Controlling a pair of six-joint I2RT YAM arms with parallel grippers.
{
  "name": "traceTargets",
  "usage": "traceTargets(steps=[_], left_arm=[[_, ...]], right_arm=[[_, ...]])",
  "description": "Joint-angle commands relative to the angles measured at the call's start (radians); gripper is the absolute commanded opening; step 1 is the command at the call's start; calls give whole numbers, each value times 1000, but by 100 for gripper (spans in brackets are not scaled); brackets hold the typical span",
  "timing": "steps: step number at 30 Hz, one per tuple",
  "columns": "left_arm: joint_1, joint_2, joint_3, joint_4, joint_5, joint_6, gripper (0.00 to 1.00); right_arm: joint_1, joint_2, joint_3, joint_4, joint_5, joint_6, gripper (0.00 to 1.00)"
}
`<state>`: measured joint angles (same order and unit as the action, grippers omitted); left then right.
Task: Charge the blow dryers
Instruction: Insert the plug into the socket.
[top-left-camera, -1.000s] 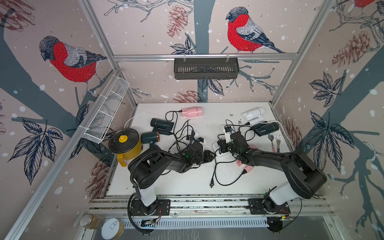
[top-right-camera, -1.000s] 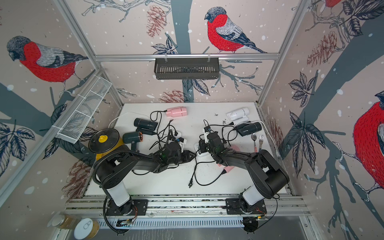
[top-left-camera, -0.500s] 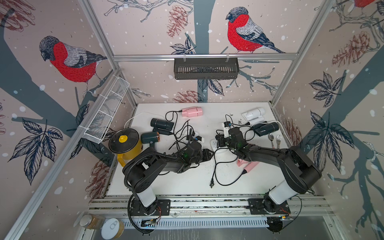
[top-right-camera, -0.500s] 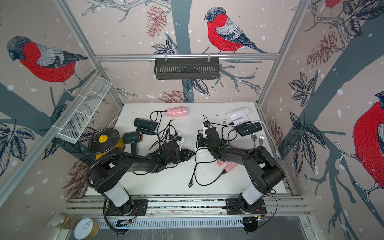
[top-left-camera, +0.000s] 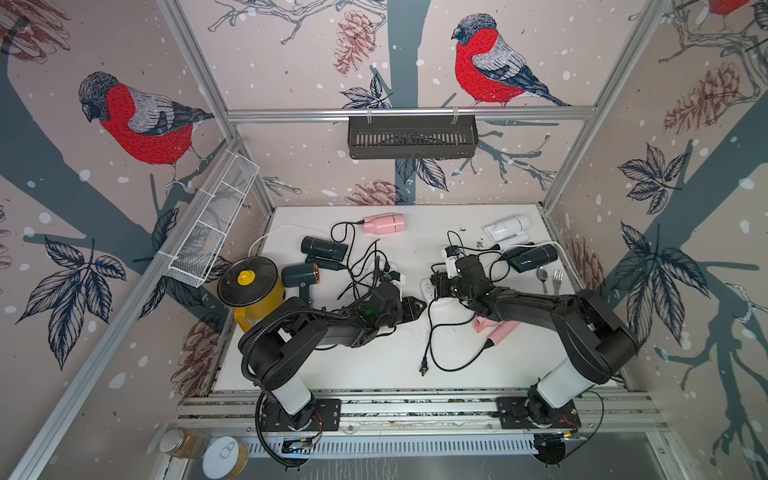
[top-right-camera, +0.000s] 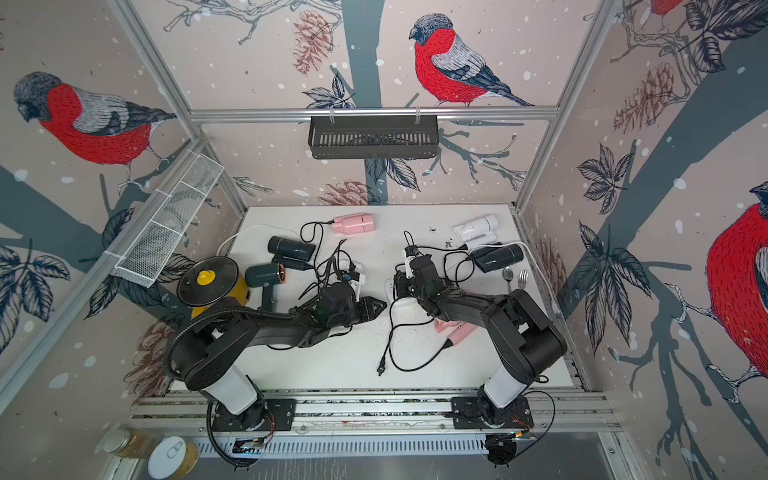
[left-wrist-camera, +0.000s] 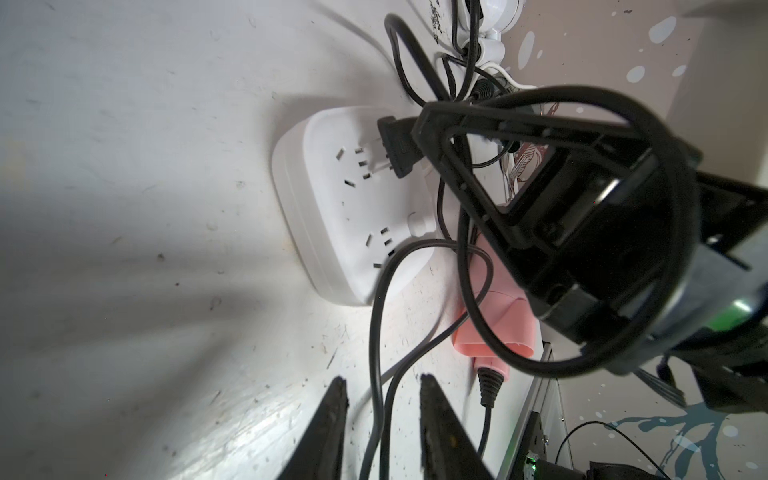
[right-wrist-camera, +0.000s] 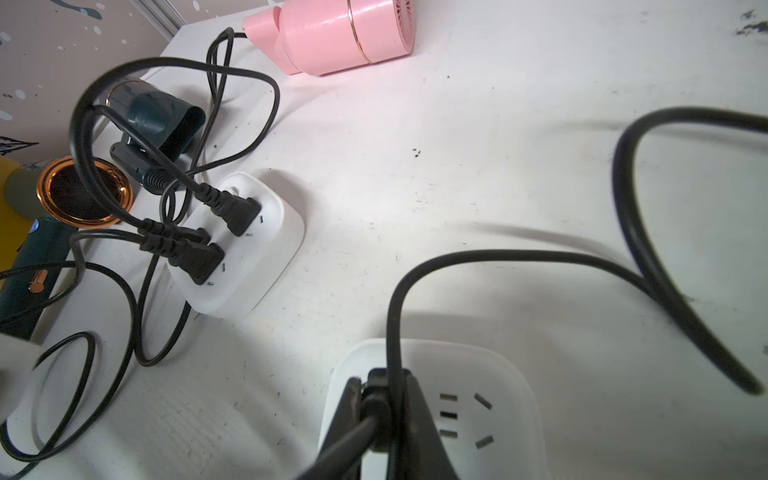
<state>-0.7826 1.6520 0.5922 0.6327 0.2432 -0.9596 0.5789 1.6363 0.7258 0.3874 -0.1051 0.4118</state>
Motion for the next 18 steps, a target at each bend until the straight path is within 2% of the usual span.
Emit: traceTargets(steps=[1,8,14,18], left_arm=[[6,-15,-6,18,5,25,35],[10,-21,-12,26,18,36,46],[21,-40,-26,26,16,48,64],[54,-70,-49,18,36,54,83]], right_arm=[[-2,15,8,2,-12,1,3],[2,24,6,-6,8,26,3],[53,53,64,-124,175,-6,3],[81,102,111,-190,255,-15,3]])
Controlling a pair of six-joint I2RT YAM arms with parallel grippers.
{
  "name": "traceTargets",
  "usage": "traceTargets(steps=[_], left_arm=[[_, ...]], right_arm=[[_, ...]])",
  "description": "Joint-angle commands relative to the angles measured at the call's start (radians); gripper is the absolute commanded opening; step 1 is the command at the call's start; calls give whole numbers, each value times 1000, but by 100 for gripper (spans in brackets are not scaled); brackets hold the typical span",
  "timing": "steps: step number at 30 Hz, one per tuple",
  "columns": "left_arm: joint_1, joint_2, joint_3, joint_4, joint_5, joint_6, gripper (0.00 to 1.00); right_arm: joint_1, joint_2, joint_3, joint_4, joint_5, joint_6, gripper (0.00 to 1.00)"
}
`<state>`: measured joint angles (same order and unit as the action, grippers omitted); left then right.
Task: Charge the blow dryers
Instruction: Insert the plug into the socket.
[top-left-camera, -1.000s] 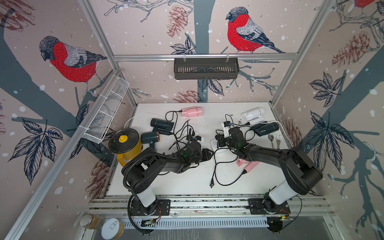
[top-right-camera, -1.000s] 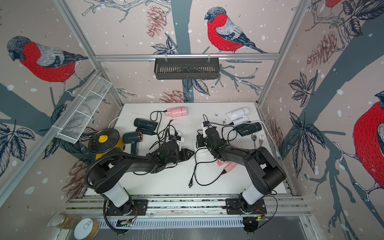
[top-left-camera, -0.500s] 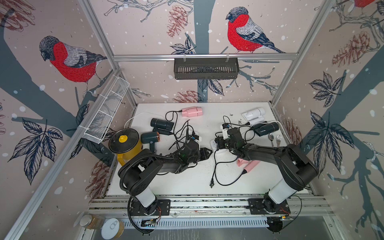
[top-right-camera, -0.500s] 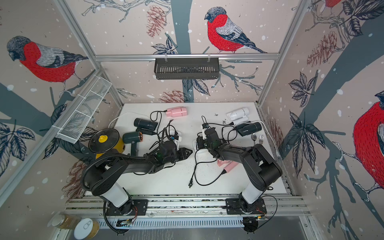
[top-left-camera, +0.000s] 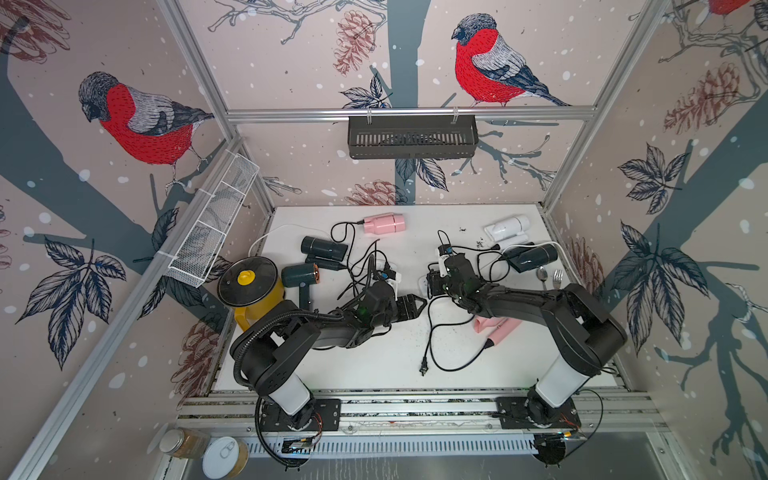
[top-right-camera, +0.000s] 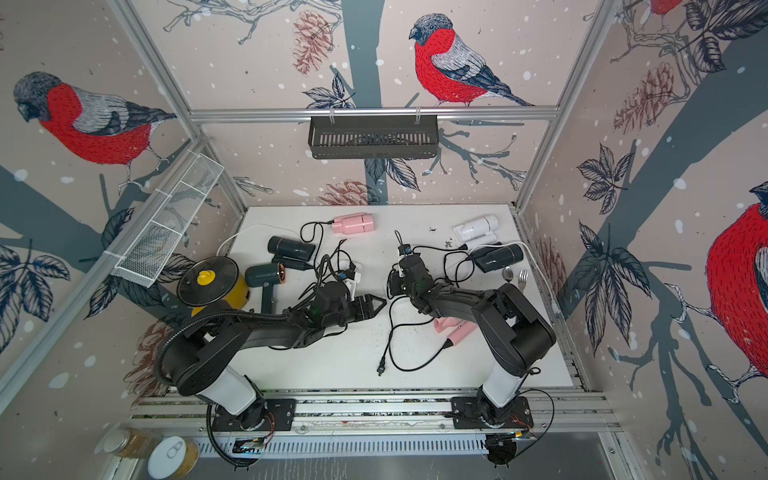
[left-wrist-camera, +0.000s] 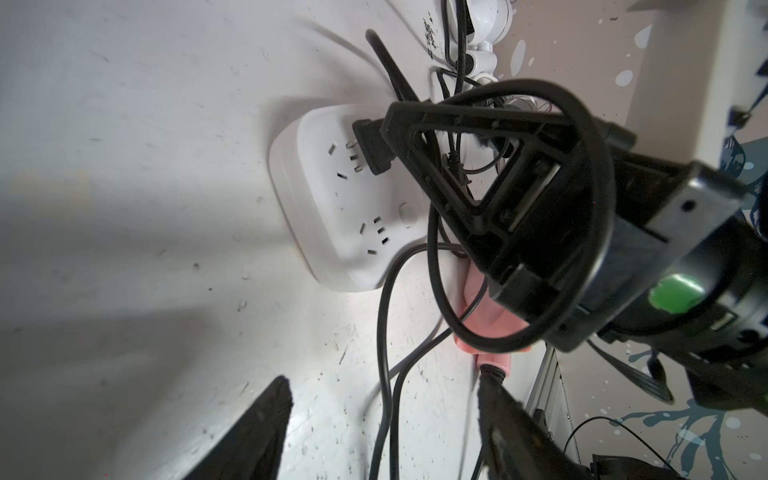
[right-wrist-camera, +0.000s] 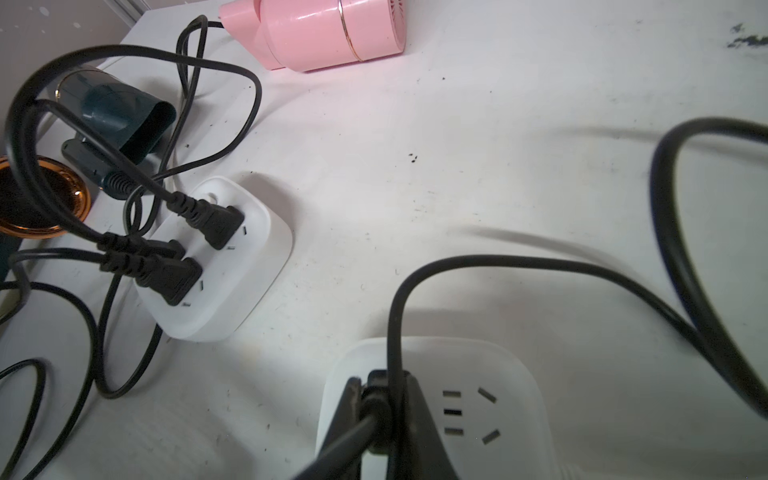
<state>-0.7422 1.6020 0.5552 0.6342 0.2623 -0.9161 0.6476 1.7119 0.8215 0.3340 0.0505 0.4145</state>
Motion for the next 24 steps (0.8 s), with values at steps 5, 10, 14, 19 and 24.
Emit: traceTargets(steps=[5,10,14,19,24], left_arm=[[41,-89,-47,-32,-7,29,90],[63,-143,-76,-63,-26,34,93],[68,-164,-78,-87,-35,40,94],[71,-165,-83,-79,-32,37,94],[70,-160,-99,-55,-28,27,94]], right_arm=[[46,83,52,-184,172,-23,3],[65,126,82,-218,212,-12,2],[66,141,92,-228,210,9,2],[17,114,33,-146,62,78,2],[12,116,11,-119,51,112,2]])
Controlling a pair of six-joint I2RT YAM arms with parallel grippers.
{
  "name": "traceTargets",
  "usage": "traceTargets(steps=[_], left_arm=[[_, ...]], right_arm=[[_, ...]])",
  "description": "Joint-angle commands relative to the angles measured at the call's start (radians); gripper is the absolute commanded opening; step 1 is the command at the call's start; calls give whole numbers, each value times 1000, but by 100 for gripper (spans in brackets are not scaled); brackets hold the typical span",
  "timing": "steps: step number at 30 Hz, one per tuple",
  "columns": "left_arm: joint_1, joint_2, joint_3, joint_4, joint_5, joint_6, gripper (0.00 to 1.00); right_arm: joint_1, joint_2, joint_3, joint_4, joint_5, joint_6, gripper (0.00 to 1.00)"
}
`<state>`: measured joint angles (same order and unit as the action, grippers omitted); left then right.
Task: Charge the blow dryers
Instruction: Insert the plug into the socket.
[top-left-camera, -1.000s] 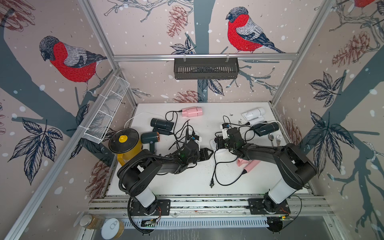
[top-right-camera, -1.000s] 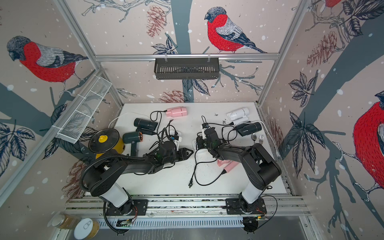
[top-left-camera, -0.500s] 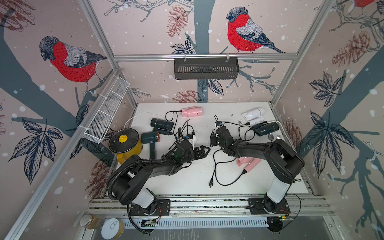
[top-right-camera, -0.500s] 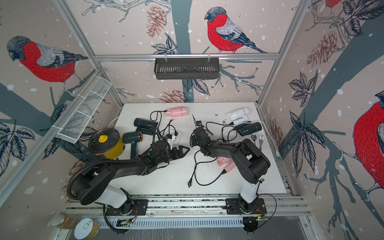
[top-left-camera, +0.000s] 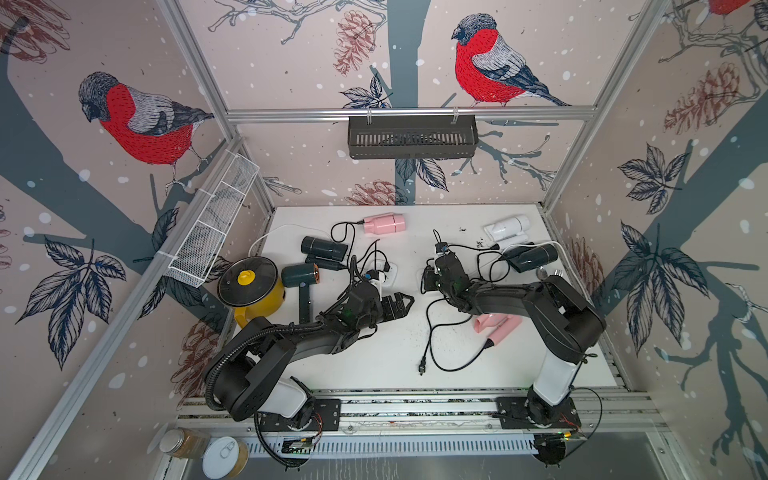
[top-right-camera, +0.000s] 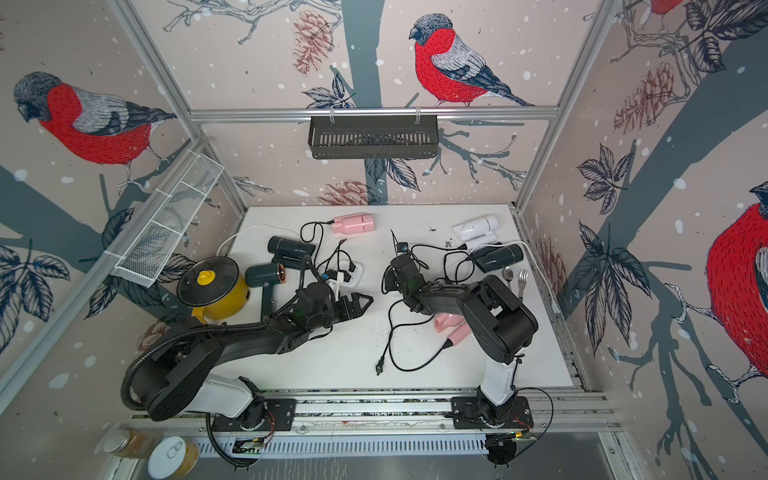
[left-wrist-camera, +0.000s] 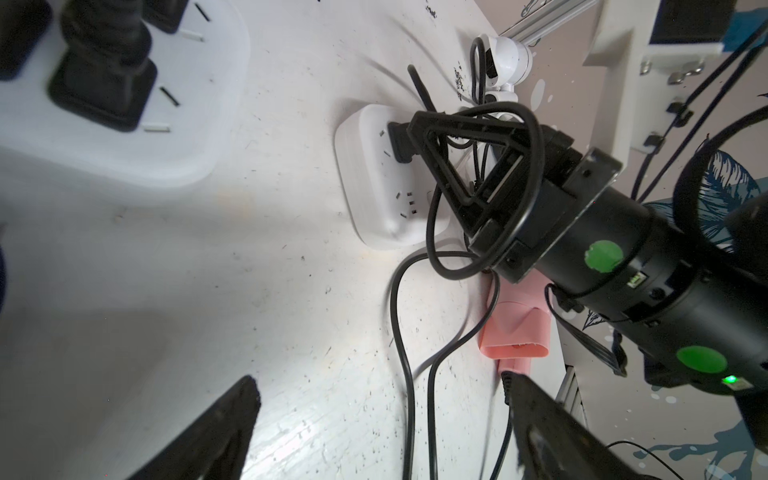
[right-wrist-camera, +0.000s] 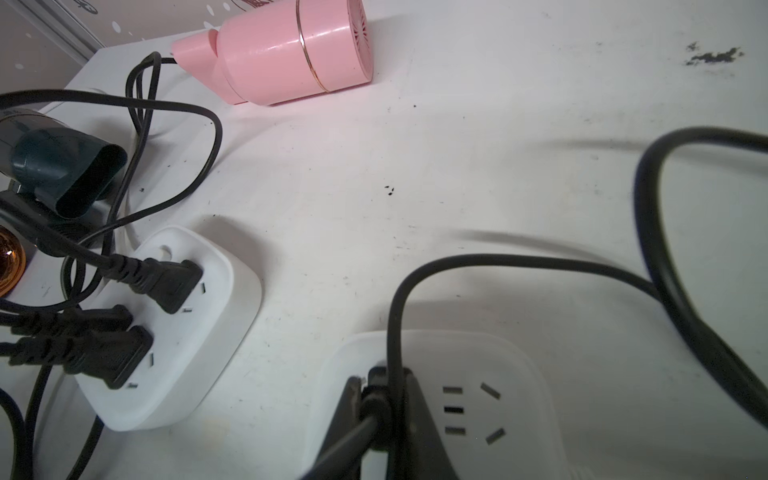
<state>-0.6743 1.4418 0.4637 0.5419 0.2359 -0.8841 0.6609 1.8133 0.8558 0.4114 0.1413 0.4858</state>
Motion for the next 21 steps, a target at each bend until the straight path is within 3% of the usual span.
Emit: traceTargets(steps=[1,8,18,21], left_arm=[[2,-1,-12,43,-1,-7,94],[2,-8,-19,38,-7,-7,94],[3,-8,-12,37,-4,-6,93],[2,-8,-6,32,5,-3,92]], right_arm=[[0,17,-29,-191,-38,42,2],[59,84,28,-293,119,-7,2],[49,57,50,-286,26,28,2],[55,44,102,-318,31,31,10]])
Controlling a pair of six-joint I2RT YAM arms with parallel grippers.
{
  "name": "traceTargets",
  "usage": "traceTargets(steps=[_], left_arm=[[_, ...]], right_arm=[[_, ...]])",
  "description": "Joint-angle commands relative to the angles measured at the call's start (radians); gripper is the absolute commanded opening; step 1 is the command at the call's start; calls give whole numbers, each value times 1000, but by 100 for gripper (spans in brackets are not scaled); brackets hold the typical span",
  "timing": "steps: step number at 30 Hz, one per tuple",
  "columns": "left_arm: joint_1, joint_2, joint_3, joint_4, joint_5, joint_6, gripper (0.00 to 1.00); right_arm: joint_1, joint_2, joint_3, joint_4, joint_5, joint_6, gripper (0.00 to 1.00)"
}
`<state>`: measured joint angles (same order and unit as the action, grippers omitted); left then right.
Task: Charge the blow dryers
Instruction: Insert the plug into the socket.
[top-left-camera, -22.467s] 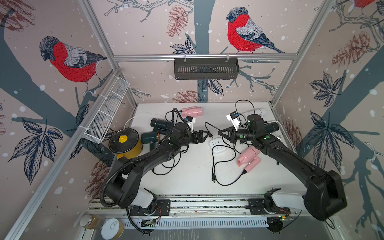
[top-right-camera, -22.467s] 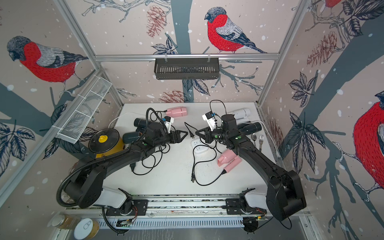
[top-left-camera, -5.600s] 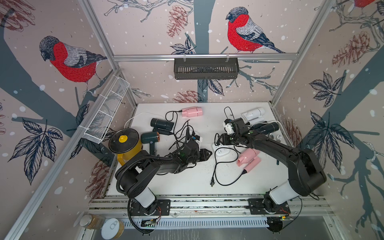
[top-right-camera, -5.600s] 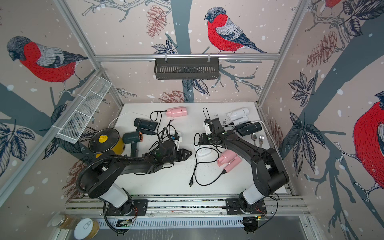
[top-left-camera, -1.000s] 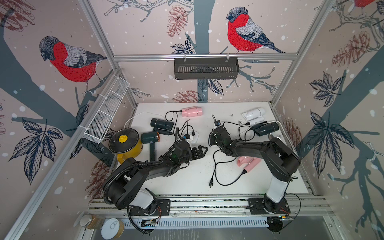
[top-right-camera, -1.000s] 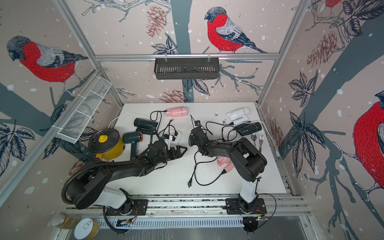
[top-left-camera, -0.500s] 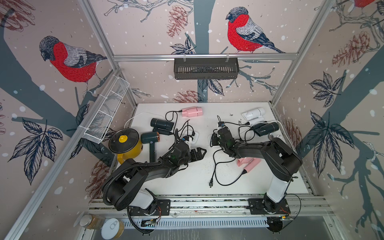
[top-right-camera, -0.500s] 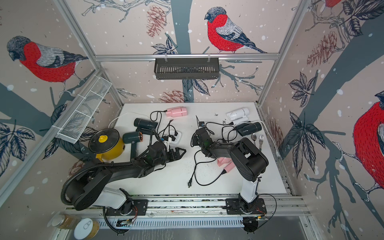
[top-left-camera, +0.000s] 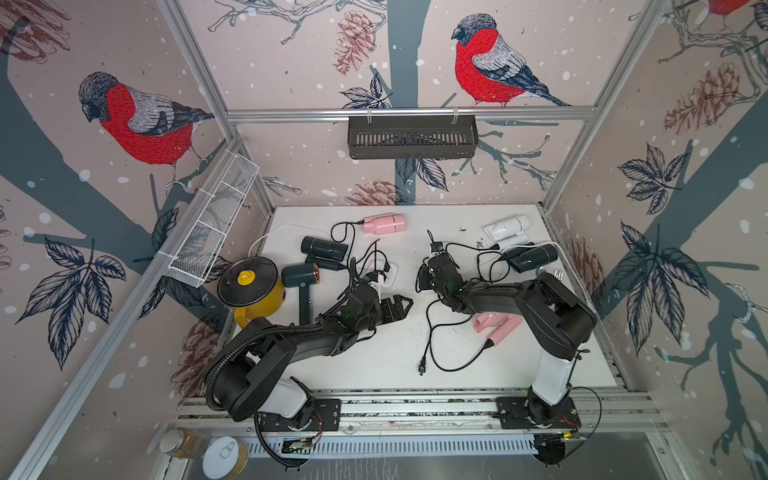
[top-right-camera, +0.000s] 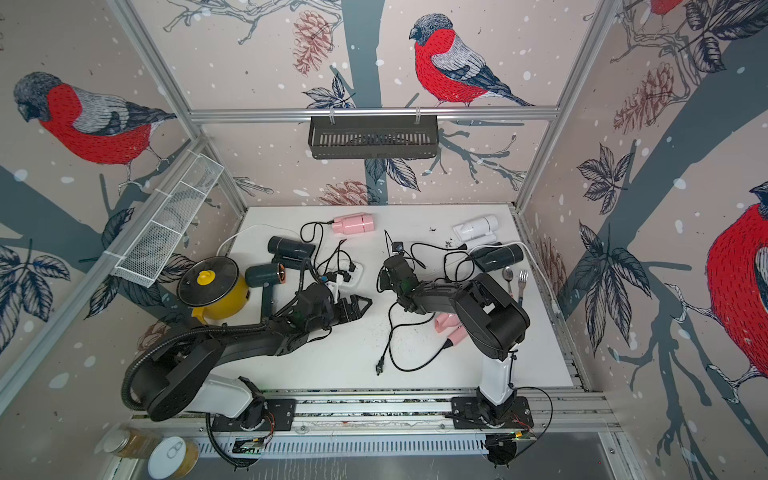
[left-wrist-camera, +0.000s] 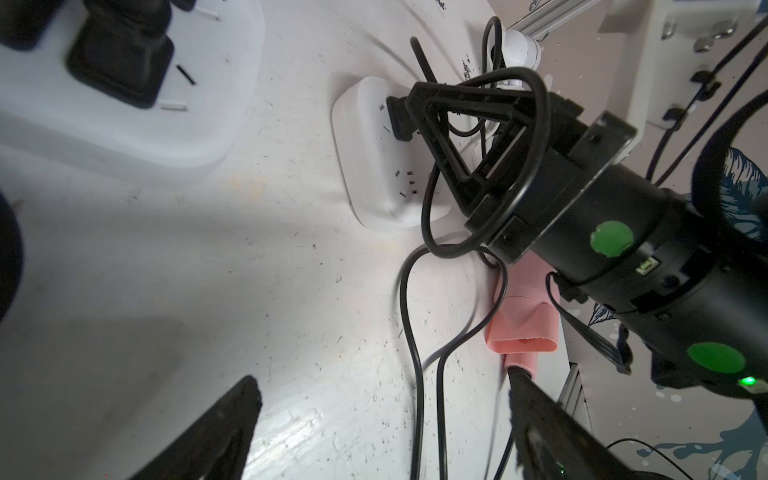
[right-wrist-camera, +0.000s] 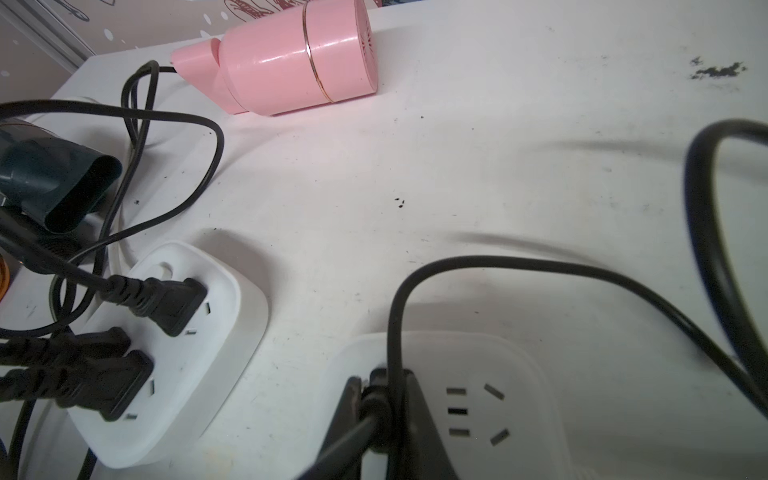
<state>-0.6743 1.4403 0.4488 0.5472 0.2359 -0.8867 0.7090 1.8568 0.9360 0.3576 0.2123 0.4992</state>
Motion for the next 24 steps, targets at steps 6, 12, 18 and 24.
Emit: traceTargets(steps=[6,12,18,24], left_arm=[[3,-27,19,-2,-6,8,92],[3,-24,34,-16,1,15,92],[3,-27,51,-27,11,21,91],[1,-47,58,-60,35,65,86]], right_arm=[[18,-62,82,-303,-62,8,21],[17,-151,55,-339,-86,6,33],[10,-280,-26,-360,-80,2,37],[-37,-473,-117,-399,-125,-17,37]])
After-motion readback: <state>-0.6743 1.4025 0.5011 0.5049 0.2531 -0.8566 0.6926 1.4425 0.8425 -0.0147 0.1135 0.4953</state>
